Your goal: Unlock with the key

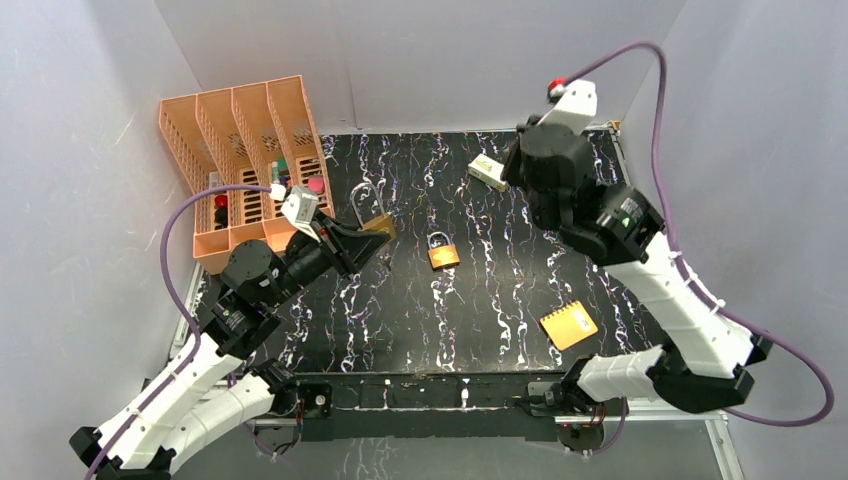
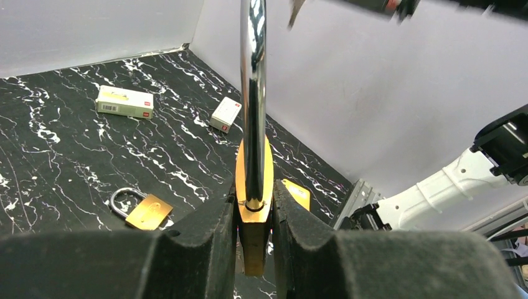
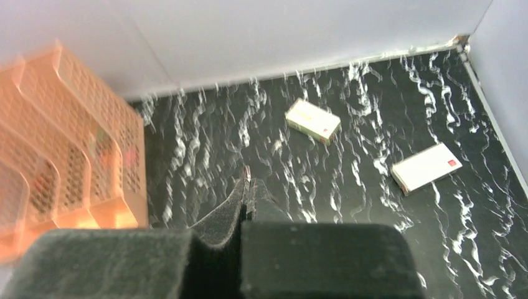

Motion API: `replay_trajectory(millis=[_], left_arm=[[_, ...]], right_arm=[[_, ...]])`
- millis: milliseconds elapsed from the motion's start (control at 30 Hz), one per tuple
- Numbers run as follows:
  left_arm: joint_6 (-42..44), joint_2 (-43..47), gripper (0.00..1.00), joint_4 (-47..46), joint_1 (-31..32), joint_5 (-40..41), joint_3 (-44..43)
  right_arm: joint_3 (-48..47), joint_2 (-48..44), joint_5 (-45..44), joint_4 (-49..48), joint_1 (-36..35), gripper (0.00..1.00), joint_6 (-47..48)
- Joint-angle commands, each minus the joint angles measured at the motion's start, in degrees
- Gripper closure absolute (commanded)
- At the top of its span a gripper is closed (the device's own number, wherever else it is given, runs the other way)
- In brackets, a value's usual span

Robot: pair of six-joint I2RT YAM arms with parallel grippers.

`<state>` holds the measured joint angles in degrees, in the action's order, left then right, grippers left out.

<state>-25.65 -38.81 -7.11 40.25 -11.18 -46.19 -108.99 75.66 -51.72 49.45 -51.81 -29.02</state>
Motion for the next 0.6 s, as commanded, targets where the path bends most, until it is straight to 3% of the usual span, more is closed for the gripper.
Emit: replay_trajectory(millis=[0, 133, 300, 567], left_arm=[[-1.0, 1.9, 1.0, -6.4, 0.0, -1.1, 0.2], [-3.0, 3.1, 1.0, -7.6, 0.0, -1.7, 1.9], [-7.5, 3.6, 1.0, -10.4, 0.0, -3.1, 3.9], [-14.0, 3.9, 1.0, -18.2, 0.0, -9.8, 7.8]], right_arm=[[20.0, -8.7, 11.2, -13.7, 0.0, 1.0, 10.0], [40.2, -16.1, 18.8, -21.8, 0.1, 1.0, 8.7], [55.1, -18.4, 25.8, -27.2, 0.2, 1.0, 5.8], [64.6, -18.5, 27.8, -34.3, 1.0, 1.0, 5.6]])
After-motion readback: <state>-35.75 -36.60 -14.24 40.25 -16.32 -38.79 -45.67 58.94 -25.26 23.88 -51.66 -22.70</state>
